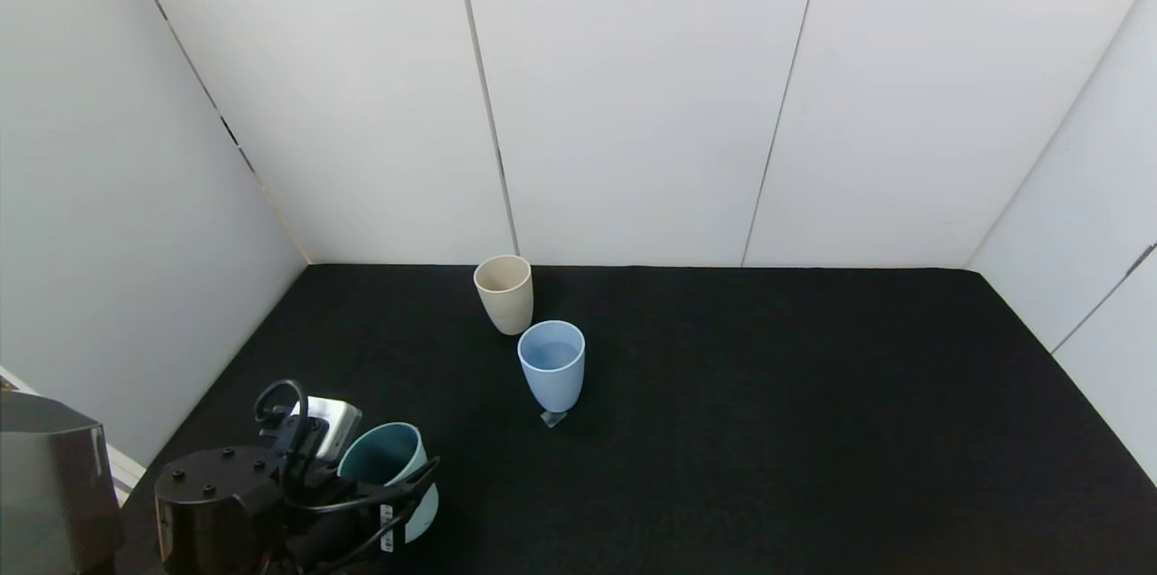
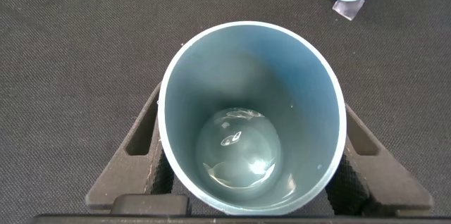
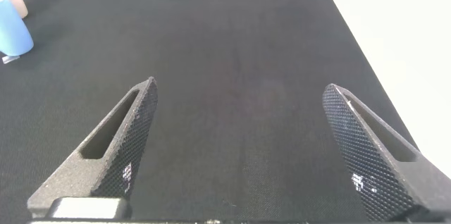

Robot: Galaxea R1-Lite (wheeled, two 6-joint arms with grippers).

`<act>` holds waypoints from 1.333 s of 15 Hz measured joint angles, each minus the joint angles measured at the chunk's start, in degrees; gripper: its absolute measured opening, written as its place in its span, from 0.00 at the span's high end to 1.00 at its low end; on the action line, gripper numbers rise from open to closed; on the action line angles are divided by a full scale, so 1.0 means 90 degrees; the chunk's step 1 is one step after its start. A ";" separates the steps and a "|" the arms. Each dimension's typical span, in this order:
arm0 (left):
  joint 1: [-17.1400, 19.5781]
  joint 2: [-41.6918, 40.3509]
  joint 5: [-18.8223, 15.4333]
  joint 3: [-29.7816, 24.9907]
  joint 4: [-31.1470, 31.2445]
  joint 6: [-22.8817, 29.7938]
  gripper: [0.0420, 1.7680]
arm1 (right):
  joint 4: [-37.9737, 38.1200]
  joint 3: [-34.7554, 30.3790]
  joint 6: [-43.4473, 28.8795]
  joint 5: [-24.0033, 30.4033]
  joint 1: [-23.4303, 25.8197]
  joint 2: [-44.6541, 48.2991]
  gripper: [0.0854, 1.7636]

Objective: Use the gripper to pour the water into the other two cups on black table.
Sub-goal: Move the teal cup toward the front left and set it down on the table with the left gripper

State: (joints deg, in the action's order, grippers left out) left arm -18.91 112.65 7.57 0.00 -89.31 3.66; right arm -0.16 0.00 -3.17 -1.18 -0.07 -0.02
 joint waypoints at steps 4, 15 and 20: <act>0.0003 0.0027 0.0003 0.0000 -0.0008 0.0004 0.35 | 0.0003 0.0000 -0.0003 0.0000 0.0000 0.0000 0.03; 0.0012 0.0278 -0.0085 0.0000 -0.0027 0.0007 0.34 | 0.0000 0.0000 0.0001 0.0003 0.0000 0.0000 0.03; 0.0012 0.0248 -0.0156 0.0000 -0.0011 0.0009 0.19 | 0.0000 0.0000 0.0001 0.0000 0.0000 0.0000 0.03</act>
State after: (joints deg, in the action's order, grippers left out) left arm -18.80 114.88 6.17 0.00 -89.41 3.74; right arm -0.16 0.00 -3.16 -1.18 -0.07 -0.02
